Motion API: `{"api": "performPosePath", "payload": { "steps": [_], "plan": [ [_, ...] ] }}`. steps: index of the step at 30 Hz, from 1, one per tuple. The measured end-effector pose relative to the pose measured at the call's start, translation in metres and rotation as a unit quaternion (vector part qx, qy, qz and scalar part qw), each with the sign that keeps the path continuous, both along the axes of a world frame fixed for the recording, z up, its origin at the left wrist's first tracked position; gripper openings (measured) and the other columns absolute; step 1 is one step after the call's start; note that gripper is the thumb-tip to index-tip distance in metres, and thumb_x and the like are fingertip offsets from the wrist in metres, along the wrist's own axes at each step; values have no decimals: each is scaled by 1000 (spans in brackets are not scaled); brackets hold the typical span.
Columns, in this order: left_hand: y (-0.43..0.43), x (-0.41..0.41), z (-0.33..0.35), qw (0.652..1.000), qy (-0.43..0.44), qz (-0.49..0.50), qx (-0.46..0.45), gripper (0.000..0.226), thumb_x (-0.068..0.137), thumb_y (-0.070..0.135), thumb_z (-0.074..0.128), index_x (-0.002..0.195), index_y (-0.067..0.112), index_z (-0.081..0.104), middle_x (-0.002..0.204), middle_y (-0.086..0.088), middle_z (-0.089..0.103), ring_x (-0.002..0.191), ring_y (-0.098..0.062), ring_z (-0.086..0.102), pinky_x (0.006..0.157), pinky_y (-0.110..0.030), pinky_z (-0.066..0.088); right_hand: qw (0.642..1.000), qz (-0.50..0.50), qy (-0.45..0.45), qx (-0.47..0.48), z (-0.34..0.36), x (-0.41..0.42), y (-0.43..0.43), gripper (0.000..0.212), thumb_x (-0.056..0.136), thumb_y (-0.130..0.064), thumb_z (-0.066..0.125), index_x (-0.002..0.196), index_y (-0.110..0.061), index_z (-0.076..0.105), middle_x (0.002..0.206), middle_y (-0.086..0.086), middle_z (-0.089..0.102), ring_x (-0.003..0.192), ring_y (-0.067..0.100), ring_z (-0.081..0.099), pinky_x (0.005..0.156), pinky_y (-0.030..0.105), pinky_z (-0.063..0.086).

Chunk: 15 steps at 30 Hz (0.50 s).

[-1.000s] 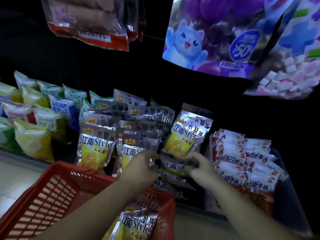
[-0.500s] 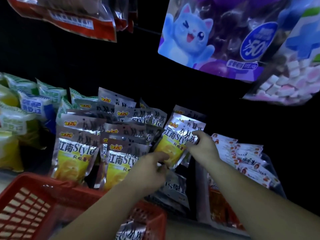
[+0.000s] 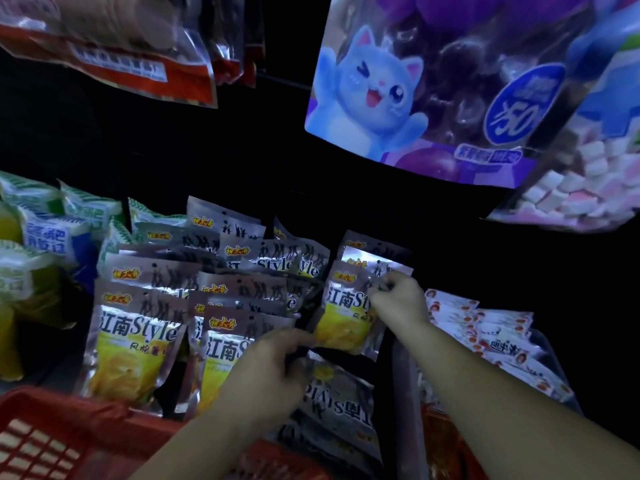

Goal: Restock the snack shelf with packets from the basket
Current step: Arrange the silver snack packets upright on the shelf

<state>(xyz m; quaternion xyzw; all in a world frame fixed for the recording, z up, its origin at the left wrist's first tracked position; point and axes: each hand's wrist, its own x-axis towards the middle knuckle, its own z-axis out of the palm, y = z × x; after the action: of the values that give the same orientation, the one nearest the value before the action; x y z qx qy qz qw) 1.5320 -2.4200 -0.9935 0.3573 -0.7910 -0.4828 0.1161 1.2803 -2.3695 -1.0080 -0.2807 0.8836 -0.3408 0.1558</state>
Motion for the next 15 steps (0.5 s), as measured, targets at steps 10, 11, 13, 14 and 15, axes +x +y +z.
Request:
{"api": "performPosePath", "payload": {
  "steps": [10,11,13,14,15],
  "plan": [
    [32,44,95,994,104,-4,-42,27,99,25,65,113,47,61,137,33,44,129,-3,50,109,-36,48,971,209,12,-117,169,78,89,35,100,-5,63,99,-37,48,97,-11,53,78,30,50,62,30,38],
    [36,52,110,992,118,-8,-52,27,97,27,68,113,47,61,138,38,39,134,2,43,111,-30,43,966,223,-1,-128,184,91,98,36,99,-6,65,100,-39,49,102,-16,54,92,35,57,63,32,39],
    [44,65,136,989,146,-11,-34,31,91,27,76,111,45,60,124,43,48,125,7,50,99,-20,47,961,238,-25,-136,207,115,115,39,95,-9,71,99,-42,53,118,-16,57,116,36,59,70,42,50],
    [49,72,148,987,162,-8,-10,32,88,25,80,109,42,61,113,33,59,112,-2,60,89,-25,52,959,242,-39,-140,215,126,122,37,92,-9,75,98,-41,56,119,-12,59,118,32,61,77,48,55],
    [54,78,157,984,178,1,16,33,86,21,82,106,39,63,103,21,66,100,-12,65,84,-32,54,957,246,-48,-144,222,136,128,35,88,-9,79,95,-37,60,112,-13,63,115,24,63,85,50,57]
  ]
}}
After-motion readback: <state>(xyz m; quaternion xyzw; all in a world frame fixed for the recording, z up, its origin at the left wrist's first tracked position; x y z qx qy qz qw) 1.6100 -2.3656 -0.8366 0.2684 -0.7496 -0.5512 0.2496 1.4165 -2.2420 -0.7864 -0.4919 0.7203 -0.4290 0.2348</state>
